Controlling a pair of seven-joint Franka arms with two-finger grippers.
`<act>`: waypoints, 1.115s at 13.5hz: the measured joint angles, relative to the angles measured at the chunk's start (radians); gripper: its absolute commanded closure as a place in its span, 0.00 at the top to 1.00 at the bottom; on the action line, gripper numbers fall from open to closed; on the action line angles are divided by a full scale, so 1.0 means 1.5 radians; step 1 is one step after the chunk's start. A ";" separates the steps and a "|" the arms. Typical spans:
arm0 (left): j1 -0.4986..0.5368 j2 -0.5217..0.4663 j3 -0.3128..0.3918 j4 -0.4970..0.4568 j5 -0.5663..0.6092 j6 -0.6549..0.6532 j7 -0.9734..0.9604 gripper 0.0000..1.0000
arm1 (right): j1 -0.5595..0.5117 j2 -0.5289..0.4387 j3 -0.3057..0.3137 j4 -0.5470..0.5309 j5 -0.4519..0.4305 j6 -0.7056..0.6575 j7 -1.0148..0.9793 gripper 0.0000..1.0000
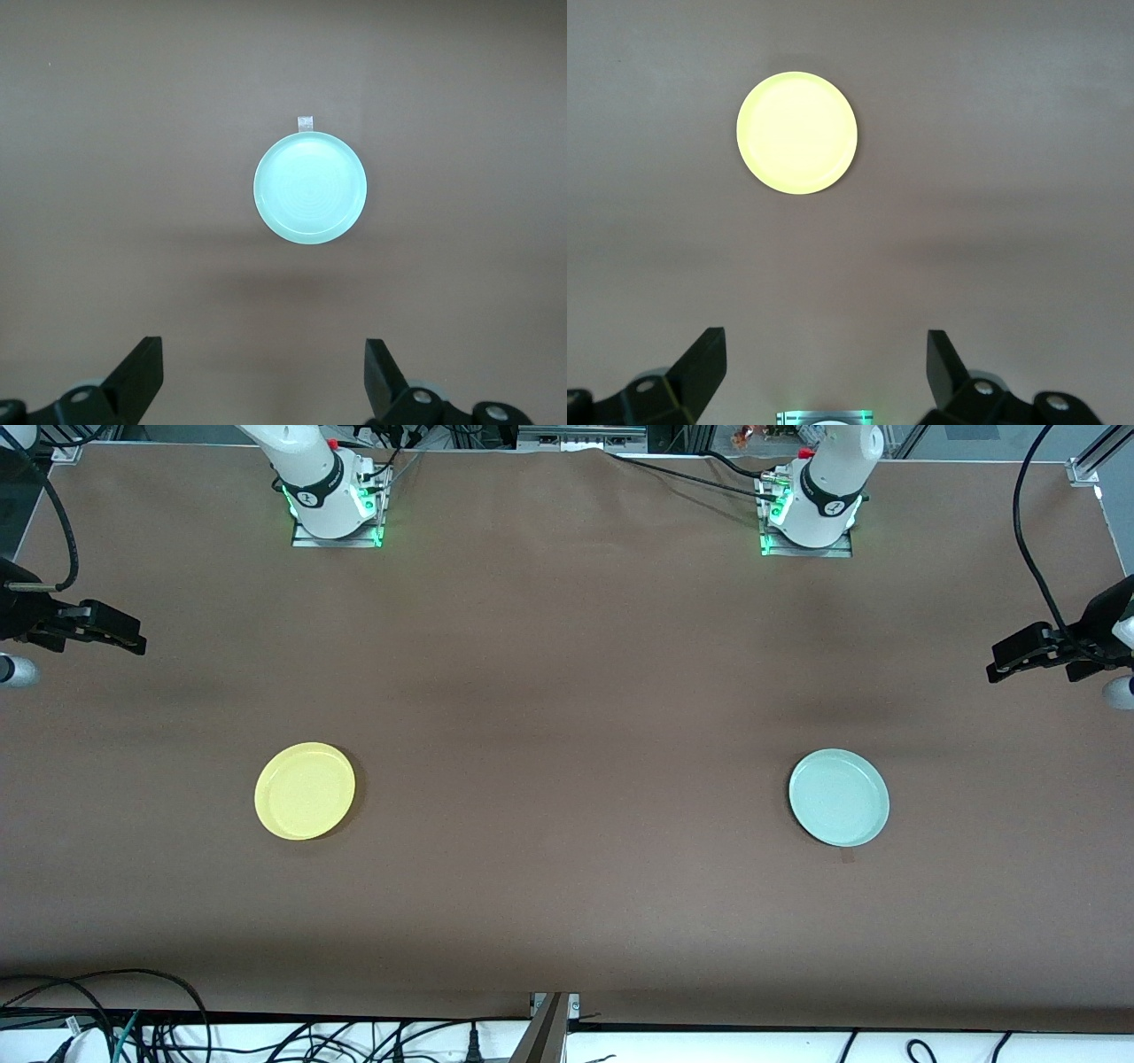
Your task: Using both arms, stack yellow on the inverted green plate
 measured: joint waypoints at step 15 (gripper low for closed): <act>0.007 0.015 0.008 0.000 0.000 0.002 0.000 1.00 | -0.002 0.001 -0.002 0.002 0.000 0.000 0.002 1.00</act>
